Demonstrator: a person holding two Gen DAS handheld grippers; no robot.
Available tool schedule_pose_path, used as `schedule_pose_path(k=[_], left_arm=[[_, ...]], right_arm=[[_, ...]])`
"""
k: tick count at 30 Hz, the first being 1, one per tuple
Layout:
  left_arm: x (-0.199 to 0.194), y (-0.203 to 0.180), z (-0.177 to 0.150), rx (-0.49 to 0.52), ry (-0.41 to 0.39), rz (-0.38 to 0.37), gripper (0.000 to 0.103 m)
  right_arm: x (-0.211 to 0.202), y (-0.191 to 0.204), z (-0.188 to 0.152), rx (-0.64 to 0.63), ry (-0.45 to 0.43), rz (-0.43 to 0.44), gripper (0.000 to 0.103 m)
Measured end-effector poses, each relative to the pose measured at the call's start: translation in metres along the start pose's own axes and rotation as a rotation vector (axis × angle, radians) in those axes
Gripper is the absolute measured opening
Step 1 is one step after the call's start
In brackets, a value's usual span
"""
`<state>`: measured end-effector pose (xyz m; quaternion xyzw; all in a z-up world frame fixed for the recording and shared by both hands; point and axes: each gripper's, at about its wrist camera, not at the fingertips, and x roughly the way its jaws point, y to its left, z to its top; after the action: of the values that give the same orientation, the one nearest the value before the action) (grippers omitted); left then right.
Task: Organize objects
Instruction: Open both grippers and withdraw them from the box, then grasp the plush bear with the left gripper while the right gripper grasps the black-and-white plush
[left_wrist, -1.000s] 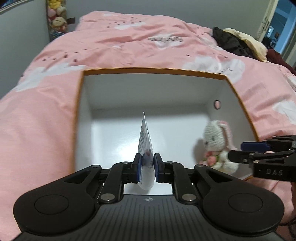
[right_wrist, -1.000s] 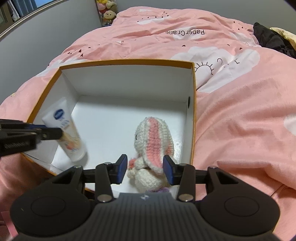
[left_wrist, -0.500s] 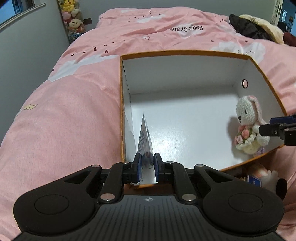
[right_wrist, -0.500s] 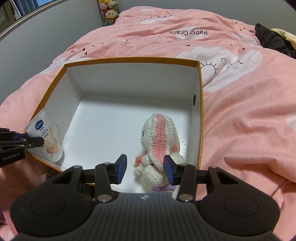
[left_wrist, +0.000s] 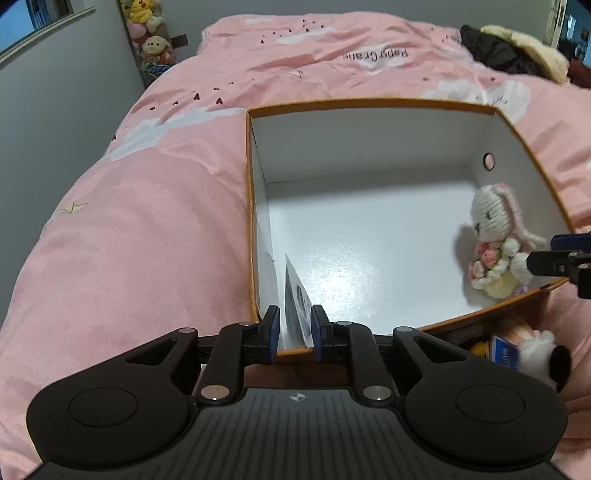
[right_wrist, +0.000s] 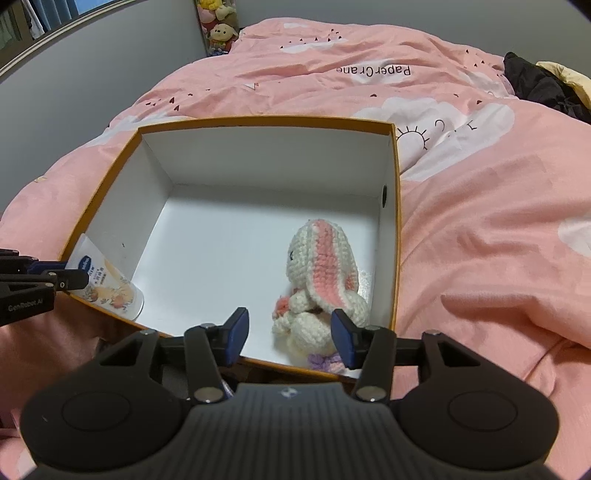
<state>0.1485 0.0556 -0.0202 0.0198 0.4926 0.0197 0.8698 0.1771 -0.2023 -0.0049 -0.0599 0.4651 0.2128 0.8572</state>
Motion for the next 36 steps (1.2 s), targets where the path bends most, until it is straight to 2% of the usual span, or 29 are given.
schedule_pose_path(k=[5, 8, 11, 13, 15, 16, 19, 24, 36], left_arm=[[-0.031, 0.003, -0.011, -0.019, -0.093, -0.062, 0.026], [-0.048, 0.001, -0.018, -0.027, -0.134, -0.154, 0.029], [-0.057, -0.006, -0.026, -0.029, -0.14, -0.26, 0.032], [-0.057, -0.011, -0.031, -0.04, -0.129, -0.329, 0.037], [-0.054, -0.019, -0.039, -0.045, -0.111, -0.389, 0.053], [-0.053, -0.023, -0.043, -0.044, -0.107, -0.402, 0.055], [-0.044, -0.041, -0.049, -0.012, -0.074, -0.429, 0.055], [-0.025, -0.059, -0.056, 0.017, -0.008, -0.459, 0.063], [0.02, -0.084, -0.059, 0.045, 0.17, -0.451, 0.065]], right_arm=[[-0.015, -0.001, -0.01, 0.017, -0.037, 0.012, 0.055], [-0.025, -0.004, -0.02, 0.04, -0.054, 0.023, 0.059], [-0.033, -0.003, -0.033, 0.036, -0.071, 0.0, 0.066], [-0.036, -0.002, -0.042, 0.02, -0.056, -0.009, 0.067], [-0.037, -0.002, -0.052, 0.019, -0.034, -0.005, 0.066], [-0.037, -0.001, -0.057, 0.016, -0.02, -0.002, 0.066], [-0.033, 0.001, -0.073, -0.001, 0.023, -0.003, 0.066], [-0.022, 0.0, -0.09, -0.024, 0.087, -0.003, 0.066], [0.014, -0.005, -0.096, -0.09, 0.197, 0.016, 0.071]])
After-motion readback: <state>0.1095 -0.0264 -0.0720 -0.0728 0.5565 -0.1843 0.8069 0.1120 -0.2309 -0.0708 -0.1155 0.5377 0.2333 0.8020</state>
